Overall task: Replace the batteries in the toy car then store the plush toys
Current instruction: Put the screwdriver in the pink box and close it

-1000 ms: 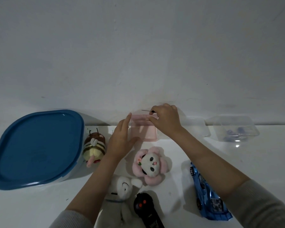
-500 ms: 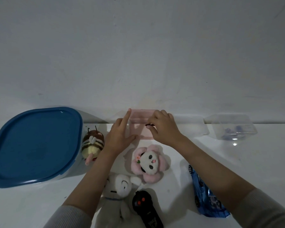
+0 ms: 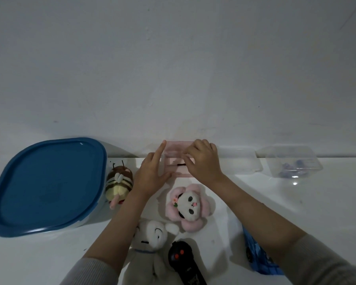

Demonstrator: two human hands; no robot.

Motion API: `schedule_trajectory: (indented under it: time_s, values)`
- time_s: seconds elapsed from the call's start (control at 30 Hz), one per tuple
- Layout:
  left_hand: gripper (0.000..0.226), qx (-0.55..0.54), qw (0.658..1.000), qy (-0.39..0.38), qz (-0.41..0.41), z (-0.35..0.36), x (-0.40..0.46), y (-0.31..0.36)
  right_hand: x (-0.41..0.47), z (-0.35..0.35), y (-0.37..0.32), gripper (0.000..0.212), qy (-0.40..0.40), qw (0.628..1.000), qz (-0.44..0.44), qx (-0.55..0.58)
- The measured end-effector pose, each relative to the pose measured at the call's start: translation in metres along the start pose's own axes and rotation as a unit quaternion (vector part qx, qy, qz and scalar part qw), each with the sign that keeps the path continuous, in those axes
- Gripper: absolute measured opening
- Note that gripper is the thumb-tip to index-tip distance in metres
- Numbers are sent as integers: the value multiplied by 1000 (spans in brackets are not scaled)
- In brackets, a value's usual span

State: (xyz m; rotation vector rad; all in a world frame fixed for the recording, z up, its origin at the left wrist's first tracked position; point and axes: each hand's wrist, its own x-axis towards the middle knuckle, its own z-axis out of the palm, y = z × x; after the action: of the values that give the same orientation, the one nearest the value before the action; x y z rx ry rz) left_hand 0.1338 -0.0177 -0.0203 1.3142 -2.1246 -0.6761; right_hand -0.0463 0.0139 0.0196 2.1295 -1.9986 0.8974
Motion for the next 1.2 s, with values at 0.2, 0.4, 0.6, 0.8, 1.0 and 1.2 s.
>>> schedule_trajectory:
  time_s: [0.2,0.4,0.6,0.8,1.0,1.2]
  values:
    - [93,-1,999,21,27,2,0,2,8,-9,2,29,-12,997,-24,79]
    - [66,-5,998,39,57,2,-3,7,4,-10,-2,28,-99,994,-53,8]
    - [34,-16,998,15,64,3,-6,1,-7,-4,-4,32,-219,975,-33,-15]
    - [19,-11,1000,8,23,5,-9,-2,-7,4,-6,33,-274,961,-11,-46]
    - [15,-11,1000,10,17,5,-6,-2,0,4,-8,38,-287,957,-3,-33]
    - [16,-1,1000,7,-9,4,-6,5,4,4,-7,40,-310,950,-21,-31]
